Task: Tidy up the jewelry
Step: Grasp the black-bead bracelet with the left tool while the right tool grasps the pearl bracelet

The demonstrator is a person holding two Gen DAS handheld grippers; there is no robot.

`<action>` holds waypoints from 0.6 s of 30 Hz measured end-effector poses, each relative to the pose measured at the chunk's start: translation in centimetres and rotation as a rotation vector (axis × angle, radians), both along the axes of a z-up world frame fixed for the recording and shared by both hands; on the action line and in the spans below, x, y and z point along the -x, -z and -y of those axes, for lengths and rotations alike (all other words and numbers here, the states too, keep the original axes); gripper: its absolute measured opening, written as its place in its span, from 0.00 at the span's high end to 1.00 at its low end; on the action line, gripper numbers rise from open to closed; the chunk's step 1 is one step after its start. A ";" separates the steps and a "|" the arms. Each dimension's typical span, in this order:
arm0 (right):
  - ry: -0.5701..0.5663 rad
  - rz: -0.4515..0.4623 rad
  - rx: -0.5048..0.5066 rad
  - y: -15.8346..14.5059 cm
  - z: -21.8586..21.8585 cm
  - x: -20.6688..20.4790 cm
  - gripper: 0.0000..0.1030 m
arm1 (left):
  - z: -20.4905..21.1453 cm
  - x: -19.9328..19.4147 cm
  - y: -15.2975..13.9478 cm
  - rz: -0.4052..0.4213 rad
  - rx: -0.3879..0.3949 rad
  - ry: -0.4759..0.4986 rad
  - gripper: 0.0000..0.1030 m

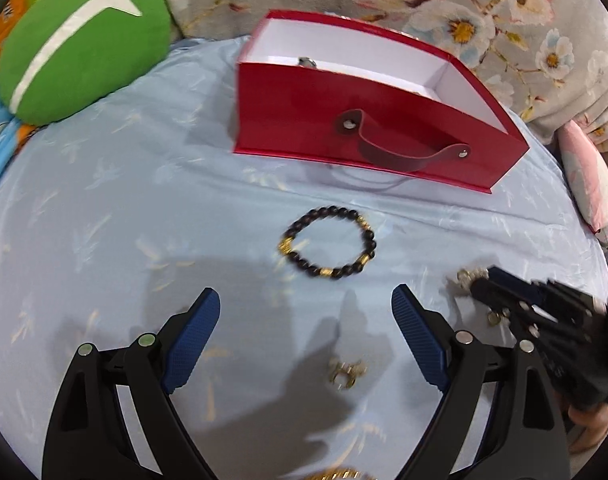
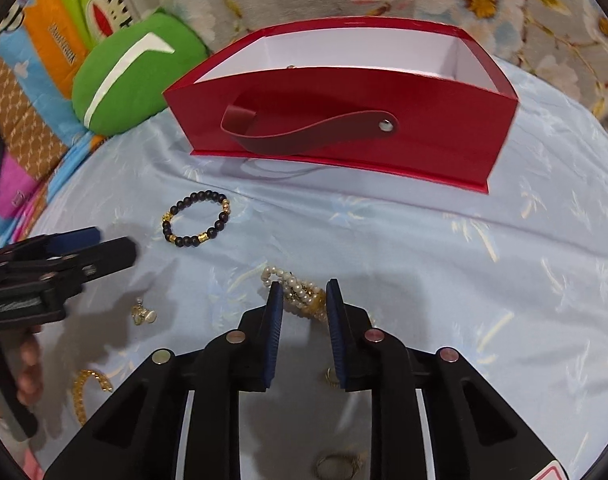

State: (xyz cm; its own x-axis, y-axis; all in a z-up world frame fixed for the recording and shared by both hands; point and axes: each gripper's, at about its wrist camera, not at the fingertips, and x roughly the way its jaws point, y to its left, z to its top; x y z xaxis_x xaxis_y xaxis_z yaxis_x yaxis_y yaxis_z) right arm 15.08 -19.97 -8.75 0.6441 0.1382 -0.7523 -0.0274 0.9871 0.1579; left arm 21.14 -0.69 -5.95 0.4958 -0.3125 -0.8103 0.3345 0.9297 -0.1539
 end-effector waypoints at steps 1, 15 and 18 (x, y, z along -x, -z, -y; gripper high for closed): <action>0.002 0.000 -0.008 0.0 0.1 0.1 0.82 | 0.6 -0.5 0.2 -0.003 0.002 0.013 0.17; -0.017 -0.034 0.031 1.4 0.2 -1.7 0.81 | 5.5 -4.0 2.7 0.044 -0.119 0.064 0.21; 0.003 -0.017 0.042 1.4 0.4 -1.5 0.86 | 5.9 -3.5 2.5 0.069 -0.139 0.087 0.41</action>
